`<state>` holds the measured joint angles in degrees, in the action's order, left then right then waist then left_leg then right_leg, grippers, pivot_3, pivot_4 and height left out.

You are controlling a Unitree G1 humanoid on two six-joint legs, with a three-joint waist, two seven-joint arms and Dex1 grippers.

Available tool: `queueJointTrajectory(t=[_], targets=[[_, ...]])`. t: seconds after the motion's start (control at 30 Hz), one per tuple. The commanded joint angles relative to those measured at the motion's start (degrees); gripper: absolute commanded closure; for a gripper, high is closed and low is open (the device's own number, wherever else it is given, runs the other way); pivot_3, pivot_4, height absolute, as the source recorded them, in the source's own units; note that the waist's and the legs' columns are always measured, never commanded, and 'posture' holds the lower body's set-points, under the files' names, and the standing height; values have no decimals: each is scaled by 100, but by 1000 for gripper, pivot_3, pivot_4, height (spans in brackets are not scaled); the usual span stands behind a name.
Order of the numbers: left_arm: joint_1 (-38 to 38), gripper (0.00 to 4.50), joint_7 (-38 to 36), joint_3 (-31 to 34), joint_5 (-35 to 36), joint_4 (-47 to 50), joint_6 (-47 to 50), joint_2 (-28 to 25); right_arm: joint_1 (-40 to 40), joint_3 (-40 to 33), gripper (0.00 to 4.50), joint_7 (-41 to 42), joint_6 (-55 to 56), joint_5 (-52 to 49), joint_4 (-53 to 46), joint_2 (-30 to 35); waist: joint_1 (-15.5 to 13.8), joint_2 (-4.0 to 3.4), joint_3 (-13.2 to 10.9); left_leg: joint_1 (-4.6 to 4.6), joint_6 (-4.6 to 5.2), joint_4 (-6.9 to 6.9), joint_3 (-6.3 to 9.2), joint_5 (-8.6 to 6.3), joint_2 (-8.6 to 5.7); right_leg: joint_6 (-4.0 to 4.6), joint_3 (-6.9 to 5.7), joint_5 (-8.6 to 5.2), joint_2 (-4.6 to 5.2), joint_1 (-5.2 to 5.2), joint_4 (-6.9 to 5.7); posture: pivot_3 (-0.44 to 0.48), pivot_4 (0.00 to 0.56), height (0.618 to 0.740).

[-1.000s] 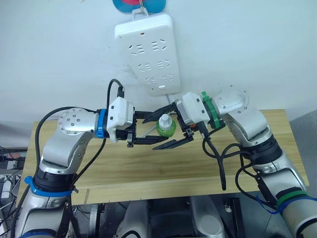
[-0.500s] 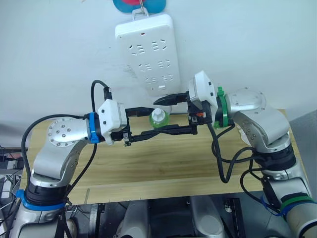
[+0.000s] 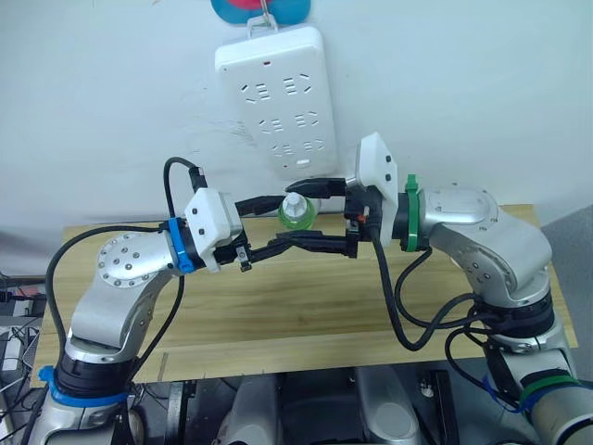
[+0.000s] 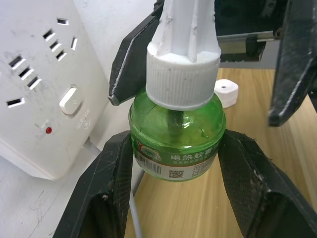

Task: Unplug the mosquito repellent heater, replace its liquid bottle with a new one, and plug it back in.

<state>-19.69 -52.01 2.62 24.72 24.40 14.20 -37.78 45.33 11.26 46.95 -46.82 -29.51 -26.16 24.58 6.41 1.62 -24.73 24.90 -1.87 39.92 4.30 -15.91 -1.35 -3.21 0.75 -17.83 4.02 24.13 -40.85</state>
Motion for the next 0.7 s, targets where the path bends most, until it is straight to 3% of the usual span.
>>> queueJointTrajectory(t=[0.03, 0.17, 0.27, 0.37, 0.7], targets=[[75, 2254, 67, 98, 44, 306, -133, 10, -66, -69, 989, -126, -4, -105, -247, -6, 0, 0, 0, 0, 0, 0, 0, 0, 0, 0, 0, 0, 0, 0, 0, -174, 404, 740], [106, 2254, 86, 115, 70, 318, -115, 4, -54, -82, 989, -217, -21, -142, -240, -30, 3, 0, 0, 0, 0, -1, 0, 0, 0, 0, 0, 0, 0, 0, 0, -174, 405, 740], [111, 2254, 79, 118, 85, 309, -111, 1, -25, -91, 1597, -263, 13, -153, -215, -52, 2, 0, 0, 0, 0, -1, 0, 0, 0, 0, 1, 0, 0, 0, 1, -174, 405, 740], [127, 2254, 83, 133, 108, 298, -83, 1, -3, -96, 2606, -251, 39, -186, -204, -35, 2, 0, 0, 0, 0, -1, 0, 0, 0, 0, 1, 0, 0, 0, 1, -174, 405, 740], [128, 2254, 33, 137, 163, 269, -41, -28, 31, -26, 2606, -92, 204, -178, -171, -13, 2, 0, 0, 0, 1, -1, 0, -1, 0, 0, 1, 0, -1, 0, 2, -170, 403, 740]])
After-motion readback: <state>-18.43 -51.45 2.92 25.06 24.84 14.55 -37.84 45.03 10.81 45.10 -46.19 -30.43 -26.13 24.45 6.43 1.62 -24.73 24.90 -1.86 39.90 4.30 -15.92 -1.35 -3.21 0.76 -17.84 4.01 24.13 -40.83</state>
